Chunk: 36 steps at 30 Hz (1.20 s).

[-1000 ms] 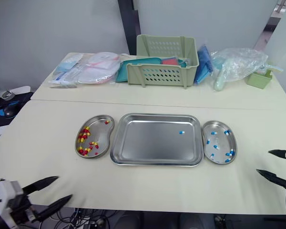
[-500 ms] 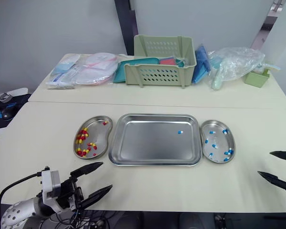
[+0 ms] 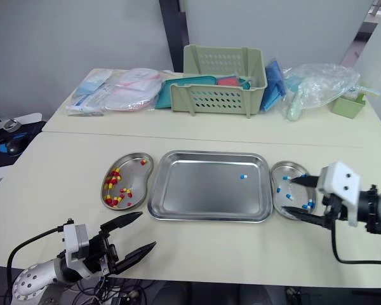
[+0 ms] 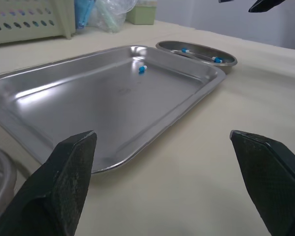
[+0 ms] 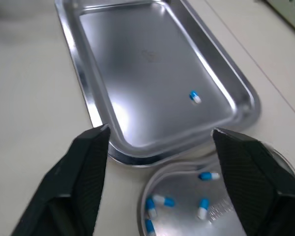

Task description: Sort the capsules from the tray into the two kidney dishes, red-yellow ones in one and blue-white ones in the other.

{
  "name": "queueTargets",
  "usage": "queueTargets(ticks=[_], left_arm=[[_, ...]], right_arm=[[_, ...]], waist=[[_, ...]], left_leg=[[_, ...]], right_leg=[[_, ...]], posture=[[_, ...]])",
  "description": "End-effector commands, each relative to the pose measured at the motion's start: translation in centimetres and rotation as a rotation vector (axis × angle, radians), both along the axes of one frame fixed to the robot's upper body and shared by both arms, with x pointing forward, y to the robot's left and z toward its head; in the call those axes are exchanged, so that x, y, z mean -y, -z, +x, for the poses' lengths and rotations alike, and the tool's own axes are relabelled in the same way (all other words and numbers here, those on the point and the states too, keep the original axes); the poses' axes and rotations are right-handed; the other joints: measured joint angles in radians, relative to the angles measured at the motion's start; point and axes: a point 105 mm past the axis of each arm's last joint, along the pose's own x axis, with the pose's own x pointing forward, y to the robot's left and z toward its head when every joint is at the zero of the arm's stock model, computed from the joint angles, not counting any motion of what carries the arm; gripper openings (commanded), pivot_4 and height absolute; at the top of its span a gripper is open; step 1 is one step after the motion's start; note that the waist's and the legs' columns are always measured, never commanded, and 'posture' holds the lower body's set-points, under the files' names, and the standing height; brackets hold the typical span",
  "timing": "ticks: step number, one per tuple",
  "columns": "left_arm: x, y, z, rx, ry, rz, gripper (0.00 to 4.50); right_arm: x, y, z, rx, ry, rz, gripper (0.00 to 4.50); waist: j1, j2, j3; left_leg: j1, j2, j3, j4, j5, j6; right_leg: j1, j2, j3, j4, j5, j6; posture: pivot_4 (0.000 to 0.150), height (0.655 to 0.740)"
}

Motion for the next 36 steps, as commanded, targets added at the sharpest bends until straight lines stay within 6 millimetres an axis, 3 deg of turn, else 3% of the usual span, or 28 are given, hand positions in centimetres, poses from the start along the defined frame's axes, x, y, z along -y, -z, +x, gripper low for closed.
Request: queueTargets(ticks=[1, 7, 12, 18, 32, 33, 36], left_arm=[[0.4, -0.7, 0.1, 0.037, 0.016, 0.008, 4.5], [0.8, -1.0, 0.6, 0.045, 0.034, 0.006, 4.5], [1.0, -1.1, 0.8, 0.047, 0.045, 0.005, 4.5], [1.2, -1.0, 0.9, 0.049, 0.053, 0.003, 4.5], [1.5, -1.0, 0.7, 0.046, 0.057, 0.001, 4.5], [1.5, -1.0, 0.7, 0.046, 0.057, 0.002, 4.5], [1.5, -1.0, 0.7, 0.046, 0.057, 0.003, 4.5]], right_arm=[[-2.2, 0.2, 0.6, 0.068, -0.017, 0.011, 2.17], [-5.4, 1.5, 5.2, 0.124, 0.047, -0.027, 2.17], [-6.8, 2.1, 9.1, 0.08, 0.085, -0.075, 2.17], [-7.0, 3.6, 12.1, 0.023, 0.063, -0.191, 2.17], [-7.2, 5.9, 14.2, -0.048, -0.015, -0.282, 2.17], [-7.0, 6.1, 14.3, -0.051, -0.015, -0.291, 1.76], [-6.9, 6.1, 14.1, -0.043, -0.031, -0.306, 1.18]], waist=[[-0.001, 0.0, 0.0], [-0.02, 0.0, 0.001], [-0.02, 0.0, 0.001], [-0.011, 0.001, 0.001], [-0.018, 0.001, 0.002], [-0.018, 0.001, 0.002], [-0.019, 0.001, 0.002]], left_leg=[[0.0, 0.0, 0.0, 0.0, 0.0, 0.0], [0.003, 0.0, 0.0, 0.0, 0.0, 0.0], [0.001, 0.0, 0.0, 0.0, 0.0, 0.0], [-0.001, 0.0, -0.001, 0.0, 0.0, 0.0], [-0.002, 0.0, 0.001, 0.0, 0.0, 0.0], [-0.002, 0.0, 0.001, 0.0, 0.0, 0.0], [-0.001, 0.0, 0.001, 0.0, 0.0, 0.0]], right_leg=[[0.0, 0.0, 0.0, 0.001, 0.0, 0.0], [-0.001, 0.0, 0.001, 0.005, 0.0, 0.0], [-0.003, 0.001, 0.001, 0.004, 0.0, 0.0], [-0.004, 0.0, 0.001, 0.005, 0.0, 0.0], [-0.008, 0.0, 0.003, 0.006, 0.0, 0.0], [-0.008, 0.0, 0.003, 0.006, 0.0, 0.0], [-0.008, 0.0, 0.003, 0.006, 0.0, 0.0]], posture=[[0.15, 0.74], [0.15, 0.74], [0.15, 0.74], [0.15, 0.74], [0.15, 0.74], [0.15, 0.74], [0.15, 0.74]])
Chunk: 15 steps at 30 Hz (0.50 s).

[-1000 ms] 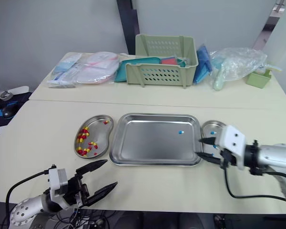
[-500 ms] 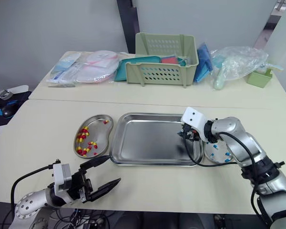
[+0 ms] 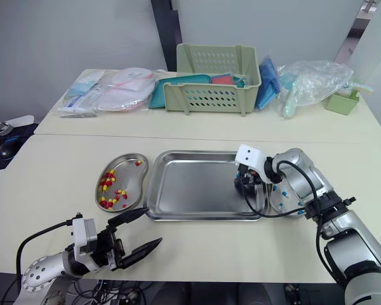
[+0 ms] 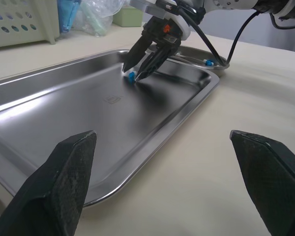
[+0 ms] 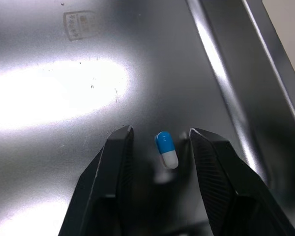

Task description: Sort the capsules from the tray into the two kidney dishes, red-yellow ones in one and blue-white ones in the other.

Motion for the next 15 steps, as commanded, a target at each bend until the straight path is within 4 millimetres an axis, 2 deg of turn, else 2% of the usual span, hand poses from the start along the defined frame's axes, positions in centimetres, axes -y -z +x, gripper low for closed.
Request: queueTargets(ticks=[1, 6, 11, 15], left_arm=[[0.4, -0.6, -0.3, 0.024, 0.021, 0.004, 4.5], [0.4, -0.5, -0.3, 0.021, 0.029, 0.007, 4.5], [0.3, -0.7, -0.4, 0.023, 0.04, 0.01, 4.5], [0.4, -0.8, -0.5, 0.029, 0.054, 0.011, 4.5]], right_arm=[[0.3, -0.1, -0.1, 0.018, -0.025, -0.037, 0.98], [0.2, -0.5, -0.5, 0.025, -0.04, -0.032, 0.01], [-0.3, -2.9, -1.3, 0.088, -0.071, 0.015, 0.01], [-0.2, -5.7, -3.1, 0.165, -0.086, 0.055, 0.01]], waist=[[-0.001, 0.0, 0.0], [-0.001, 0.0, 0.0], [-0.001, 0.0, 0.0], [0.004, 0.001, 0.0]], left_leg=[[0.0, 0.0, 0.0, 0.0, 0.0, 0.0], [0.0, 0.0, 0.0, 0.0, 0.0, 0.0], [-0.001, 0.0, 0.0, 0.0, 0.0, 0.0], [-0.003, 0.0, 0.0, 0.0, 0.0, 0.0]], right_leg=[[0.0, 0.0, 0.0, 0.0, 0.0, 0.0], [0.0, 0.0, 0.0, 0.0, 0.0, 0.0], [-0.001, 0.0, 0.0, 0.0, 0.0, 0.0], [-0.002, 0.0, 0.0, 0.0, 0.0, 0.0]], posture=[[0.15, 0.74], [0.15, 0.74], [0.15, 0.74], [0.15, 0.74]])
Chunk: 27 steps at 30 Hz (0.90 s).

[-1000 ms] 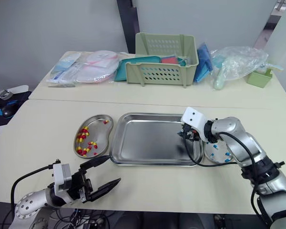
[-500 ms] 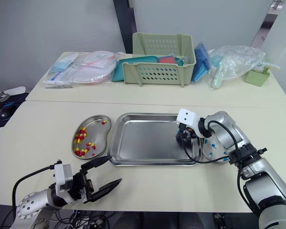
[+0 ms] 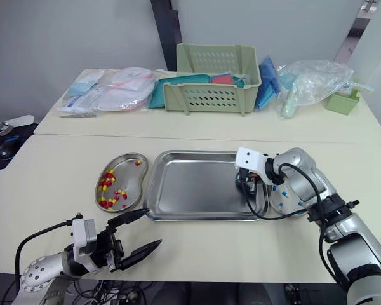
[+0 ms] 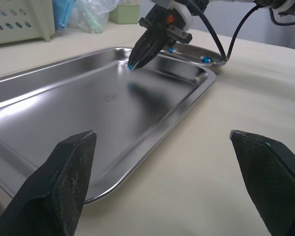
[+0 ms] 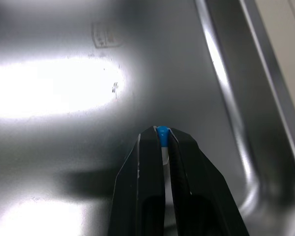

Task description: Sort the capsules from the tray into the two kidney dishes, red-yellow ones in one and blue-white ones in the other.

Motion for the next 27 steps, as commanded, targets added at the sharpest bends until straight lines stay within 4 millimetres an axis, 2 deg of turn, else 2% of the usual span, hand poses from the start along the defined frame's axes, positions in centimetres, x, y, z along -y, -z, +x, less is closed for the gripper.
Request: queueTargets(ticks=[1, 4, 8, 11, 14, 19, 20, 27], left_arm=[[0.5, -0.7, -0.5, 0.029, 0.042, 0.001, 4.5], [0.9, -0.6, -0.9, 0.034, 0.099, 0.012, 4.5], [1.6, -0.9, -0.8, 0.058, 0.164, 0.014, 4.5], [2.0, -1.1, -0.8, 0.075, 0.203, 0.009, 4.5], [2.3, -1.2, -0.8, 0.082, 0.226, 0.003, 4.5], [2.5, -1.3, -0.6, 0.089, 0.242, 0.003, 4.5], [2.5, -1.3, -0.6, 0.09, 0.242, 0.002, 4.5], [2.1, -1.3, -0.3, 0.073, 0.199, 0.006, 4.5]], right_arm=[[0.0, -4.1, -1.8, 0.101, -0.012, 0.078, 0.01], [1.8, -5.2, -4.5, 0.11, 0.068, 0.136, 0.01], [7.4, -4.6, -6.6, 0.097, 0.304, 0.097, 0.01], [10.1, -3.8, -7.7, 0.078, 0.416, 0.071, 0.01], [11.5, -2.6, -8.3, 0.053, 0.498, 0.073, 0.01], [11.5, -1.7, -8.7, 0.038, 0.524, 0.12, 0.01], [11.5, -1.7, -8.7, 0.038, 0.526, 0.133, 0.66], [11.7, -2.5, -8.3, 0.082, 0.537, 0.176, 2.38]], waist=[[0.002, 0.0, 0.0], [0.011, 0.0, 0.0], [0.02, 0.0, 0.0], [0.014, 0.001, -0.001], [-0.001, 0.002, -0.001], [-0.006, 0.002, -0.001], [-0.006, 0.002, -0.001], [0.0, 0.002, -0.001]], left_leg=[[0.0, 0.0, 0.0, 0.0, 0.0, 0.0], [-0.006, 0.0, -0.002, 0.001, 0.0, 0.0], [-0.01, -0.001, -0.002, 0.002, 0.0, 0.0], [-0.01, -0.001, -0.001, 0.002, 0.0, 0.0], [-0.008, 0.0, -0.001, 0.001, 0.0, 0.0], [-0.007, 0.0, 0.001, 0.001, 0.0, 0.0], [-0.007, 0.0, 0.001, 0.001, 0.0, 0.0], [-0.007, 0.0, 0.001, 0.001, 0.0, 0.0]], right_leg=[[-0.001, 0.0, 0.0, 0.0, 0.0, 0.0], [-0.004, 0.0, -0.002, 0.0, 0.0, 0.0], [-0.006, 0.0, -0.002, -0.001, 0.0, 0.0], [-0.006, 0.0, -0.001, 0.001, 0.0, 0.0], [-0.005, 0.001, -0.001, 0.001, 0.0, 0.0], [-0.004, 0.0, 0.001, 0.001, 0.0, 0.0], [-0.004, 0.0, 0.001, 0.001, 0.0, 0.0], [-0.004, 0.0, 0.001, 0.001, 0.0, 0.0]], posture=[[0.15, 0.74], [0.15, 0.74], [0.15, 0.74], [0.15, 0.74], [0.15, 0.74], [0.15, 0.74], [0.15, 0.74], [0.15, 0.74]])
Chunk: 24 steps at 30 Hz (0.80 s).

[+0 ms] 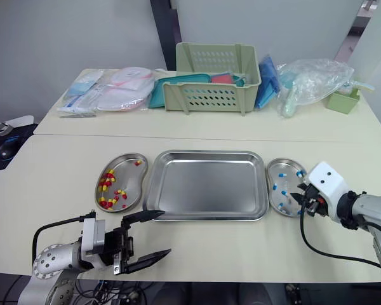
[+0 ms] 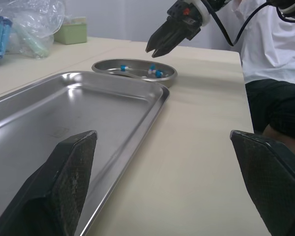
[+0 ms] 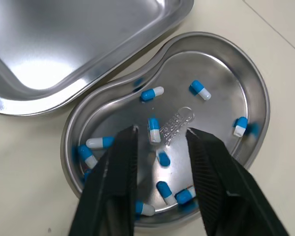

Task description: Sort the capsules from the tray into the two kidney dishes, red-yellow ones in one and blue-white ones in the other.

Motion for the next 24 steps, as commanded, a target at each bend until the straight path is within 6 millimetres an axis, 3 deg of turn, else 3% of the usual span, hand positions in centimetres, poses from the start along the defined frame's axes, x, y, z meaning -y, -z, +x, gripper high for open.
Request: queueTargets(ticks=[1, 4, 12, 15, 18, 21, 24], left_arm=[[-0.3, -0.3, 0.0, 0.0, -0.021, 0.005, 4.5], [-1.0, -0.6, 0.6, -0.029, -0.1, 0.021, 4.5], [-4.9, -1.8, 1.7, -0.034, -0.403, 0.112, 4.5], [-9.1, -3.0, 1.6, -0.069, -0.567, 0.185, 4.5], [-14.6, -3.7, 1.7, -0.097, -0.735, 0.251, 4.5], [-20.5, -3.6, 1.4, -0.161, -0.909, 0.367, 4.5], [-23.9, -3.8, 0.9, -0.217, -1.016, 0.451, 4.5]], right_arm=[[0.2, -1.7, 0.2, 0.084, -0.006, -0.004, 2.68], [0.6, -2.4, 0.5, 0.131, -0.014, -0.01, 3.5], [0.9, -2.9, -1.0, 0.149, -0.133, -0.009, 3.5], [2.0, -2.6, -2.6, 0.107, -0.202, -0.036, 3.5], [4.3, -2.8, -3.6, 0.055, -0.216, -0.076, 3.5], [6.5, -3.2, -4.3, -0.032, -0.239, -0.133, 4.38], [8.1, -4.2, -4.2, -0.058, -0.247, -0.18, 4.44]], waist=[[0.0, 0.0, 0.0], [0.001, 0.0, 0.0], [0.002, 0.0, 0.0], [0.003, -0.001, 0.0], [0.003, -0.001, 0.0], [0.001, 0.0, 0.0], [-0.004, -0.002, 0.001]], left_leg=[[0.0, 0.0, 0.0, 0.0, 0.0, 0.0], [0.0, 0.0, 0.0, 0.0, 0.0, 0.0], [0.0, 0.0, 0.0, 0.0, 0.0, 0.0], [0.0, 0.0, 0.0, 0.0, 0.0, 0.0], [0.0, 0.0, 0.0, 0.0, 0.0, 0.0], [0.004, 0.0, 0.002, 0.0, 0.0, 0.0], [0.011, 0.001, 0.003, -0.002, 0.0, 0.0]], right_leg=[[0.0, 0.0, 0.0, 0.0, 0.0, 0.0], [0.0, 0.0, 0.0, 0.0, 0.0, 0.0], [0.0, 0.0, 0.0, 0.0, 0.0, 0.0], [0.0, 0.0, -0.001, 0.0, 0.0, 0.0], [0.001, 0.0, -0.001, 0.0, 0.0, 0.0], [0.002, 0.0, 0.0, 0.0, 0.0, 0.0], [0.008, 0.0, 0.001, -0.001, 0.0, 0.0]], posture=[[0.15, 0.74], [0.15, 0.74], [0.15, 0.74], [0.15, 0.74], [0.15, 0.74], [0.15, 0.74], [0.15, 0.74]])
